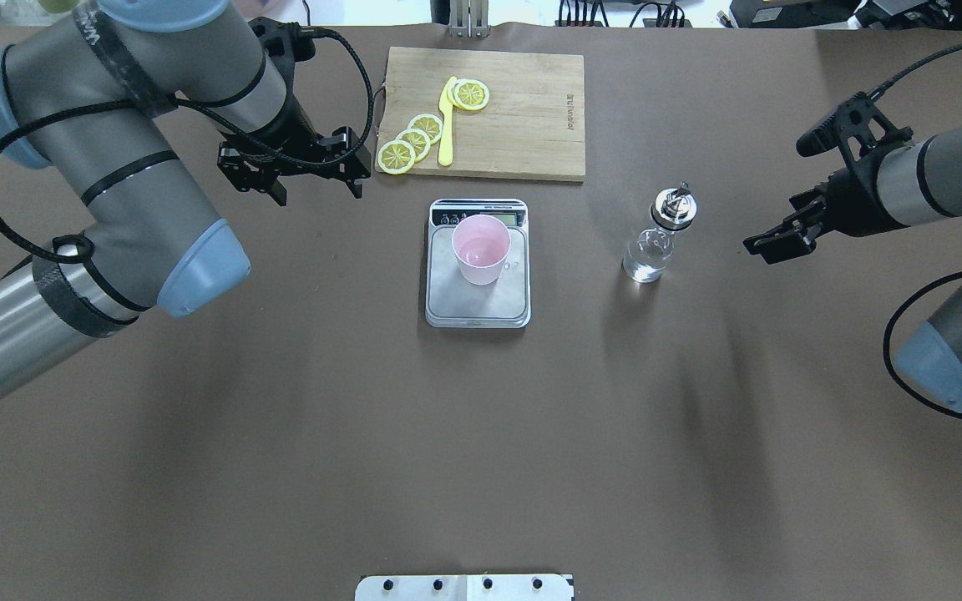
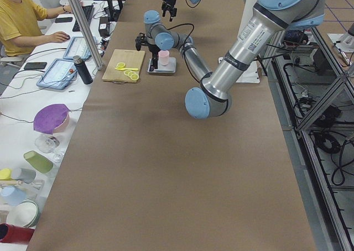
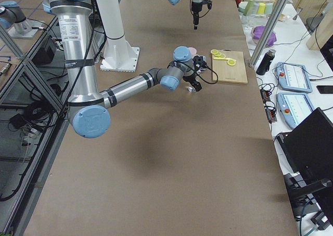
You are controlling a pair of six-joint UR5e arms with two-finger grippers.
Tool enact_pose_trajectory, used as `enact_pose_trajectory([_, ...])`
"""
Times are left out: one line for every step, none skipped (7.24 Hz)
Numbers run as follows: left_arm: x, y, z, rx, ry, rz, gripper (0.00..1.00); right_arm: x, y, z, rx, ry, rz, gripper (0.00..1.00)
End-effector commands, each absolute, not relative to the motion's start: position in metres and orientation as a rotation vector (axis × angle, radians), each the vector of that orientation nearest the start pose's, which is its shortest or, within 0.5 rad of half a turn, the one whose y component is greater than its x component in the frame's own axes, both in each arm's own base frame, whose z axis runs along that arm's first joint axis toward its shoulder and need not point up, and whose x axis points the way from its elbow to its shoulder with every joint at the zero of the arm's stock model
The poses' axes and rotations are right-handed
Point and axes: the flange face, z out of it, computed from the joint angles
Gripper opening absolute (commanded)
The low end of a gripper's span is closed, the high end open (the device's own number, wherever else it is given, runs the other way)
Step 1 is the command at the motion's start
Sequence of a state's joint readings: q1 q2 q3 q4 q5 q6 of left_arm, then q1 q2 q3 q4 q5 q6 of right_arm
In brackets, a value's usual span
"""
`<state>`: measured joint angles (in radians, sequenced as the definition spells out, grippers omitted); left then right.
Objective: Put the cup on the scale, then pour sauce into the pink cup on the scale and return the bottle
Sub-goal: 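Open the left gripper and lift away while the right arm reaches in, then lower the right gripper to the glass dispenser bottle and grasp it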
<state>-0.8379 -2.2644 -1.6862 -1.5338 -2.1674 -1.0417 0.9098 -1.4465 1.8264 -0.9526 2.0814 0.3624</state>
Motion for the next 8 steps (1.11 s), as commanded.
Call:
enact_pose_trajectory([0.381,-0.557,0.201,0.036,0.931,-0.065,1.0,-0.29,-0.481,0.404,0.647,-0.92,-0.521,0.99])
enact_pose_trajectory([0.379,-0.557,0.203,0.036,0.929,-0.068,1.0,-0.301,-0.483,0.398,0.657,-0.926,-0.533,0.99])
enact_pose_trajectory([0.378,-0.558,0.203,0.037,0.929,-0.069,1.0,-0.321,-0.487,0.392,0.666,-0.921,-0.542,0.98])
enact_pose_trajectory([0.378,-0.558,0.203,0.038,0.928,-0.07,1.0,-0.333,-0.49,0.387,0.668,-0.921,-0.534,0.89])
enact_pose_trajectory([0.377,-0.559,0.203,0.038,0.928,-0.072,1.0,-0.337,-0.488,0.385,0.678,-0.912,-0.522,0.81])
enact_pose_trajectory([0.377,-0.559,0.203,0.038,0.928,-0.072,1.0,-0.345,-0.484,0.384,0.671,-0.906,-0.472,0.84])
enact_pose_trajectory([0.375,-0.561,0.204,0.04,0.927,-0.076,1.0,-0.349,-0.48,0.38,0.665,-0.921,-0.457,0.98])
enact_pose_trajectory([0.374,-0.561,0.204,0.041,0.927,-0.077,1.0,-0.348,-0.477,0.379,0.666,-0.942,-0.436,1.0])
